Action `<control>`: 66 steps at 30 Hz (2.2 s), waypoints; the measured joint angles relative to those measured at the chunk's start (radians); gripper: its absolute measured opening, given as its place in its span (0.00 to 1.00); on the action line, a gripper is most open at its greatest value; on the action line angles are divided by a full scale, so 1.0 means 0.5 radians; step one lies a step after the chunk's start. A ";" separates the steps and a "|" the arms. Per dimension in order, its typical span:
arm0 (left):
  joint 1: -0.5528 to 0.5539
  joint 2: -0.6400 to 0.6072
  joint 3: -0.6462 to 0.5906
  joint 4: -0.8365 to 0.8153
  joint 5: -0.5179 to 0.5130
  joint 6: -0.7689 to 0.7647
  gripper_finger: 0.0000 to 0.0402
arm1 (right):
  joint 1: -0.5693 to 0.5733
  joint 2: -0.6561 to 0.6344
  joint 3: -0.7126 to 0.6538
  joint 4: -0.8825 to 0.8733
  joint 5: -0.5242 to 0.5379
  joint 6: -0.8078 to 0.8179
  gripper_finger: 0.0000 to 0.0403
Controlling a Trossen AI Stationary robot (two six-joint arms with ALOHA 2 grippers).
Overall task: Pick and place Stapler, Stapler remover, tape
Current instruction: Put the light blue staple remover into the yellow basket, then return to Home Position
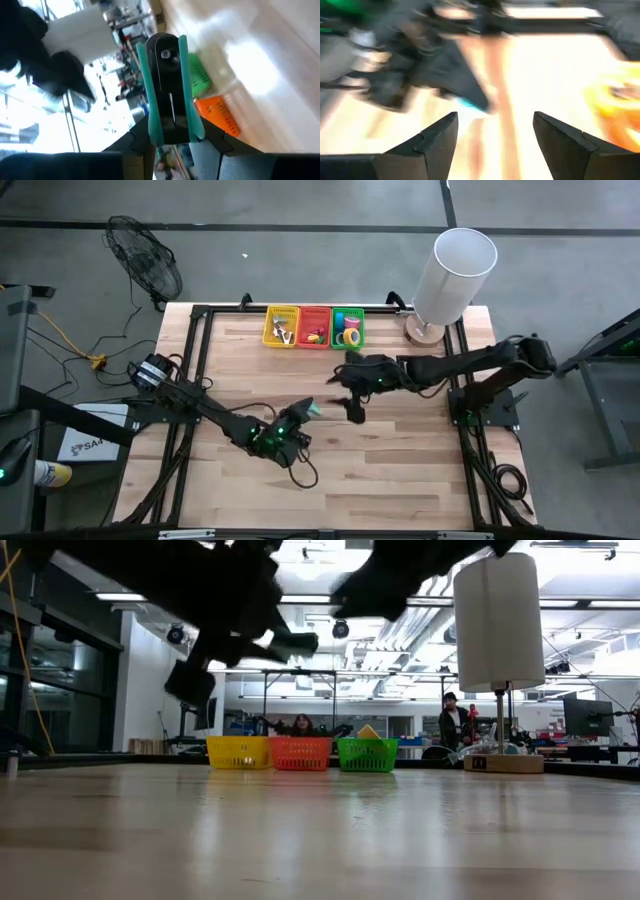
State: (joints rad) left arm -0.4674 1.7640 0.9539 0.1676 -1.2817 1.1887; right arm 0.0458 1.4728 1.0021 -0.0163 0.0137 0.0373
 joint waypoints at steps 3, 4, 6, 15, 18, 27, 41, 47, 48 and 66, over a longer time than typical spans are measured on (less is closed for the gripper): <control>0.085 -0.029 0.022 -0.101 -0.061 -0.117 0.23 | 0.033 -0.085 -0.009 -0.279 0.360 0.043 0.62; 0.122 -0.029 0.022 -0.149 -0.059 -0.167 0.23 | 0.049 -0.114 -0.009 -0.343 0.465 0.071 0.62; 0.196 -0.013 0.014 -0.270 -0.019 -0.245 0.23 | 0.070 -0.165 -0.006 -0.446 0.647 0.124 0.62; 0.644 -0.086 0.018 -0.514 0.190 -0.631 0.23 | 0.137 -0.189 -0.005 -0.803 0.954 0.386 0.62; 0.787 -0.144 0.021 -0.606 0.312 -0.777 0.23 | 0.137 -0.185 -0.005 -0.876 0.974 0.448 0.62; 1.264 -0.392 0.021 -1.138 0.915 -1.481 0.23 | 0.137 -0.184 -0.005 -0.881 1.010 0.470 0.63; 1.936 -0.419 0.021 -1.159 1.792 -1.813 0.23 | 0.137 -0.182 -0.005 -0.853 1.017 0.518 0.63; 2.097 -0.388 0.021 -1.182 2.108 -1.862 0.23 | 0.137 -0.182 -0.005 -0.853 1.014 0.524 0.63; 2.117 -0.391 0.022 -1.175 2.127 -1.877 0.23 | 0.137 -0.182 -0.005 -0.853 1.014 0.527 0.63; 2.165 -0.391 0.023 -1.089 2.135 -1.910 0.40 | 0.137 -0.181 -0.005 -0.855 0.910 0.607 0.63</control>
State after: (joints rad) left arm 0.6151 1.5684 0.9653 -0.3769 -0.2142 0.2339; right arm 0.1145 1.3823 0.9997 -0.4438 0.4689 0.3410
